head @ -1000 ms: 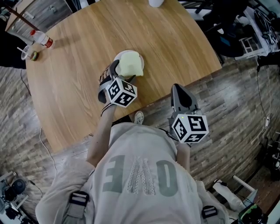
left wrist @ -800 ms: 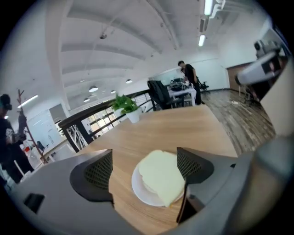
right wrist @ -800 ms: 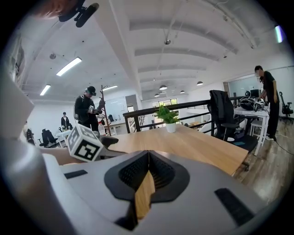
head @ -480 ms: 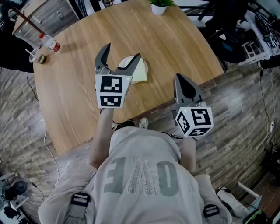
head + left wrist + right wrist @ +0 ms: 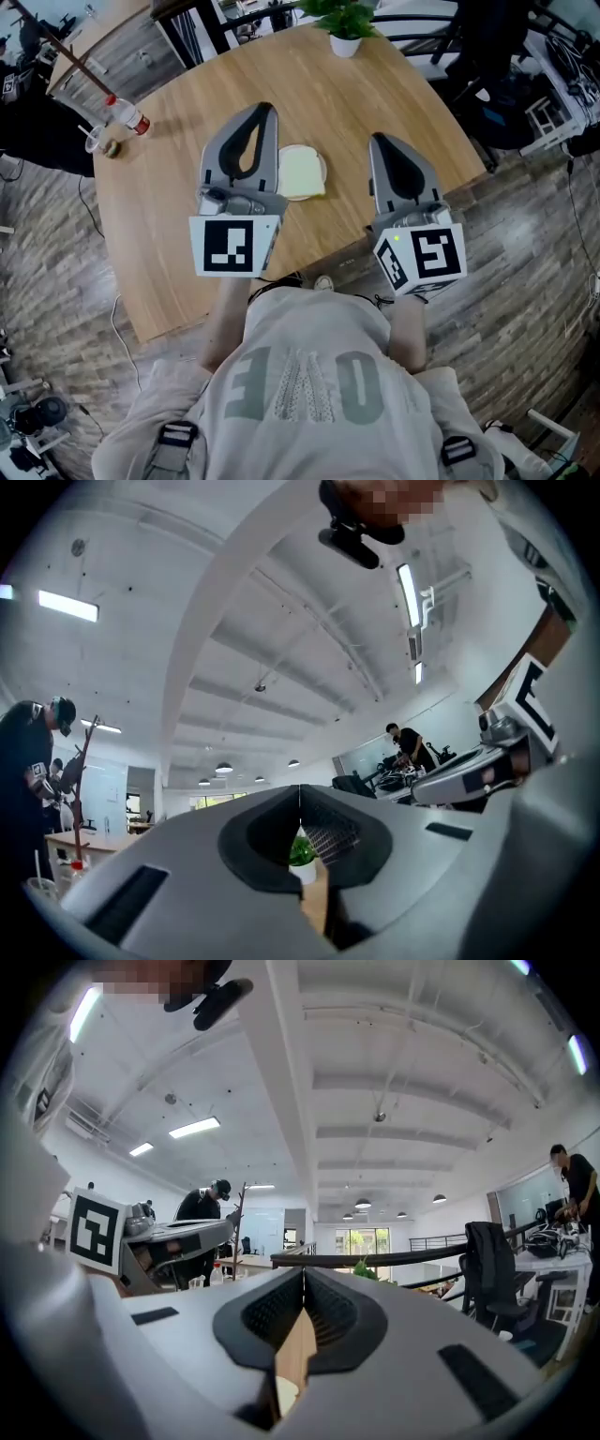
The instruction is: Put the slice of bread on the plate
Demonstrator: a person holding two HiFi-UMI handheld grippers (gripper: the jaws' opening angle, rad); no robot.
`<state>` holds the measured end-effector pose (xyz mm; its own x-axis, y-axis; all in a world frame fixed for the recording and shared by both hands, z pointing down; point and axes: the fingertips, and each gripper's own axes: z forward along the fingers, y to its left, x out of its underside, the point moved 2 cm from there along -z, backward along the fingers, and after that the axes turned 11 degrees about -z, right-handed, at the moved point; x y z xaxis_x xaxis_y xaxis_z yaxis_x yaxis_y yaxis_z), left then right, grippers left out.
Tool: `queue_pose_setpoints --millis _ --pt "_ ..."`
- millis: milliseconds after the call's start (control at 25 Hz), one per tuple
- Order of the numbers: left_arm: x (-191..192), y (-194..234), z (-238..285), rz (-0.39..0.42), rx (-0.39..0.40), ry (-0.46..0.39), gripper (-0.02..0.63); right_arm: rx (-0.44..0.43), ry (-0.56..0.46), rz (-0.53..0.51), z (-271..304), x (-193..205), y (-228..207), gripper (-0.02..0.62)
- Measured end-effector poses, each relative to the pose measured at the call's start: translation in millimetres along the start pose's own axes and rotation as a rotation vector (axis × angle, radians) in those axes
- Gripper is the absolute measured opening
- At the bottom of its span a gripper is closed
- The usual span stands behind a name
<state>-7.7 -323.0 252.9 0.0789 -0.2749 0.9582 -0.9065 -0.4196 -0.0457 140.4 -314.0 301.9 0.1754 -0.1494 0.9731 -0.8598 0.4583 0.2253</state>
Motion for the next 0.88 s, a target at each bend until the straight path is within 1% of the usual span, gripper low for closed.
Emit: queue_pose_setpoints --millis 120,240,320,480,520,680,760,880 --pt "-4 -1 -8 0.001 -0.032 -0.039 0.008 0.006 0.005 -0.012 2 1 4 0.017" --pt "-6 5 -11 -0.002 -0.055 -0.047 0.008 0.006 0.010 0.004 3 4 6 0.017" --pt "-5 9 -12 0.003 -0.066 -0.038 0.008 -0.001 0.022 -0.012 3 7 9 0.017" --pt "-2 15 -16 0.006 -0.086 -0.017 0.008 0.014 0.057 -0.117 1 9 14 0.017" --pt "-1 16 -16 0.003 -0.087 -0.013 0.008 0.013 0.060 -0.129 2 8 16 0.017" --pt "6 17 -16 -0.020 -0.077 0.026 0.008 0.000 0.047 -0.107 3 8 21 0.017" --pt "12 18 -15 -0.027 -0.072 0.055 0.008 0.001 0.045 -0.112 4 8 21 0.017" --pt "16 21 -17 -0.030 -0.071 0.076 0.008 -0.004 0.049 -0.108 6 8 25 0.017"
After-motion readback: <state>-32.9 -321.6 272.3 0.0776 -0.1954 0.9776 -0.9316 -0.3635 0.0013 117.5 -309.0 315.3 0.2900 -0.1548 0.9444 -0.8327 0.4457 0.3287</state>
